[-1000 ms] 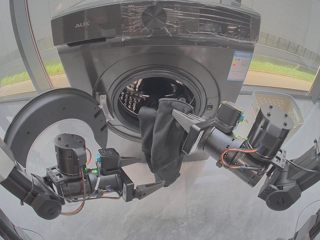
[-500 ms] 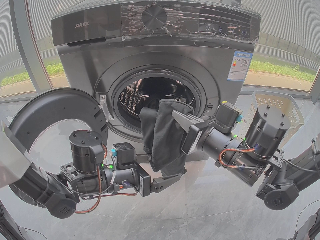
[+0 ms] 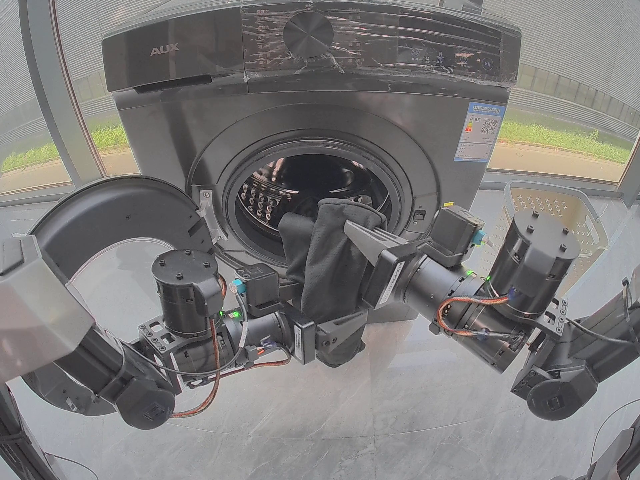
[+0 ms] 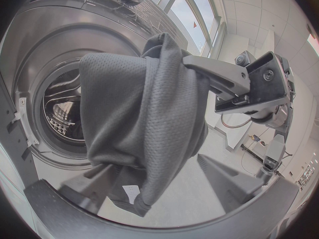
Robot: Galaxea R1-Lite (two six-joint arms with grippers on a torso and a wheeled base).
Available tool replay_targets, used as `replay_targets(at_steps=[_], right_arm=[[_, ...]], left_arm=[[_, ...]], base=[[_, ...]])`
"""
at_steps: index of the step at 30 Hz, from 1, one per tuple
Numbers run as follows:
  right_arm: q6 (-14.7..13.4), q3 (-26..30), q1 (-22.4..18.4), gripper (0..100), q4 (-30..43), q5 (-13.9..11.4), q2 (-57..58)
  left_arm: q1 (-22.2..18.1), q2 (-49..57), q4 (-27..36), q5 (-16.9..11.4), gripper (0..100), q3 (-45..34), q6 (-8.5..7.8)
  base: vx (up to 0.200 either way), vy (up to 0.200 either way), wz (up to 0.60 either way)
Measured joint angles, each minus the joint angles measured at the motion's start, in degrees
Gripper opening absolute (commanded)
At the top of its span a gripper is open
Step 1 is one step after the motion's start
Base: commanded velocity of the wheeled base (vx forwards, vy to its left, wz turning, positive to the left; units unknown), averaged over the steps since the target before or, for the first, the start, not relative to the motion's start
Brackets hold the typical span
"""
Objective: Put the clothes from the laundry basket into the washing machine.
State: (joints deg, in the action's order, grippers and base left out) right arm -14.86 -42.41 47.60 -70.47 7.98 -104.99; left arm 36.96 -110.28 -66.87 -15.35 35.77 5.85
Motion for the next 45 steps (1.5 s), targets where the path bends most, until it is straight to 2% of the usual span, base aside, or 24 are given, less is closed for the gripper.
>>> replay_targets(at_steps=[5,9,19,20,24,30,36,40,45], right_arm=[[0.0,0.0,0.0,0,0.0,0.3,0.0],[0.1,0.1,0.0,0,0.0,1.6,0.0],[0.2,0.2,-1.0,0,-0.1,1.6,-0.7],[0.3,0.4,-1.2,100,-0.1,1.4,-0.9],[0.2,0.9,-1.5,100,-0.1,1.0,-1.2],[0.2,2.2,-3.5,100,-0.1,1.2,-2.4],[0.3,3.9,-4.9,100,-0.2,1.7,-3.3],[1.2,5.0,-6.2,100,-0.3,1.8,-3.5],[3.3,7.3,-7.6,100,-0.7,1.8,-3.7]], left_arm=[[0.1,-2.1,-3.5,1.5,0,0.6,0.05],[0.1,-2.9,-5.1,1.5,0,0.6,0.06],[0.9,-0.3,-8.5,1.3,0,-2.9,0.02],[1.2,0.3,-8.7,1.1,0,-3.7,0.02],[1.7,2.4,-9.0,0.7,0,-5.5,0.17],[1.7,4.5,-8.9,1.0,0,-4.5,1.67],[1.3,4.9,-8.9,1.7,0,-2.5,1.89],[1.2,4.3,-8.9,4.3,0,-1.3,1.84],[1.2,3.8,-8.9,5.4,0,-0.2,1.83]], base=[[0.000,0.000,0.00],[0.000,0.000,0.00],[0.000,0.000,0.00],[0.000,0.000,0.00],[0.000,0.000,0.00],[0.000,0.000,0.00],[0.000,0.000,0.00],[0.000,0.000,0.00],[0.000,0.000,0.00]])
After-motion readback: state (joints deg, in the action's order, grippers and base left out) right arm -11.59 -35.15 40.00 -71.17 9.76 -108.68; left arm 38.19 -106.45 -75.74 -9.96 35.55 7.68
